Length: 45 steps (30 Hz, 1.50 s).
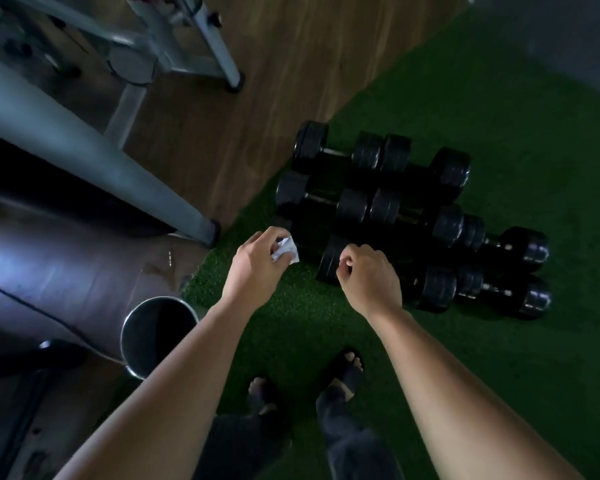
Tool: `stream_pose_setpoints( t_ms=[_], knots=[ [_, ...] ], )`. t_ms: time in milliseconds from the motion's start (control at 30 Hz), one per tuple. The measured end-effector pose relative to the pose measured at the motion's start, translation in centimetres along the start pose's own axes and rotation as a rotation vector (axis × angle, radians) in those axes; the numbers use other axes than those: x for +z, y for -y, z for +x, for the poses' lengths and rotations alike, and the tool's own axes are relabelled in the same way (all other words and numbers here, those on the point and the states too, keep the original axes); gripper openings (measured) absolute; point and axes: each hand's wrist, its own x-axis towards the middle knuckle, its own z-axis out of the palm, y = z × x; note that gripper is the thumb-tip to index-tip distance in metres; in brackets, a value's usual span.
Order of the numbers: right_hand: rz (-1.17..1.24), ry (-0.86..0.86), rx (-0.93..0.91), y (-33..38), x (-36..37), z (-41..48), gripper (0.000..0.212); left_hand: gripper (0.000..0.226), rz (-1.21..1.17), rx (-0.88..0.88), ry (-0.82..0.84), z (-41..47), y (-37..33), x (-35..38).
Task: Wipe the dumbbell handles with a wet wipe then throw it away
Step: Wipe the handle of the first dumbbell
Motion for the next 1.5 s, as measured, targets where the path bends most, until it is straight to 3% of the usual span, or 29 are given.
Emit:
stream_pose_setpoints(
  t_ms=[333, 533, 700, 900, 1100, 1267, 1367, 1433, 1500],
  knots=[
    [0.090, -0.042, 0.088, -10.2, 19.8, 10.7, 0.007, 0.015, -0.150, -0.192, -0.106, 11.8, 14.3, 18.2],
    [0.023, -0.128, 0.054, -13.3, 29.9, 16.3, 0.019, 0.008, -0.200, -0.288, -0.204, 15.6, 23.1, 25.9],
    [-0.057, -0.246, 0.018, -15.2, 35.5, 19.9, 0.032, 0.010, -0.246, -0.272, -0.227, 18.1, 26.5, 31.6],
    [-0.153, -0.319, 0.045, -16.5, 39.4, 21.8, 0.043, 0.024, -0.108, -0.090, -0.349, 20.0, 27.5, 37.1],
    [-0.163, -0.404, 0.040, -16.9, 40.2, 22.0, 0.042, 0.026, -0.138, -0.249, -0.350, 20.6, 28.3, 41.6],
    [-0.166, -0.397, 0.044, -17.0, 40.2, 22.0, 0.044, 0.011, -0.524, -0.302, -0.267, 20.3, 28.9, 42.7],
    [-0.167, -0.416, 0.049, -17.1, 40.5, 22.1, 0.044, 0.017, -0.548, -0.353, -0.336, 20.8, 28.8, 42.6],
    [-0.171, -0.432, 0.046, -17.2, 40.6, 22.0, 0.044, 0.014, -0.595, -0.395, -0.503, 21.2, 28.9, 43.0],
    [-0.175, -0.449, 0.041, -17.2, 40.8, 22.0, 0.044, 0.018, -0.645, -0.474, -0.493, 21.1, 28.5, 43.3]
  ],
)
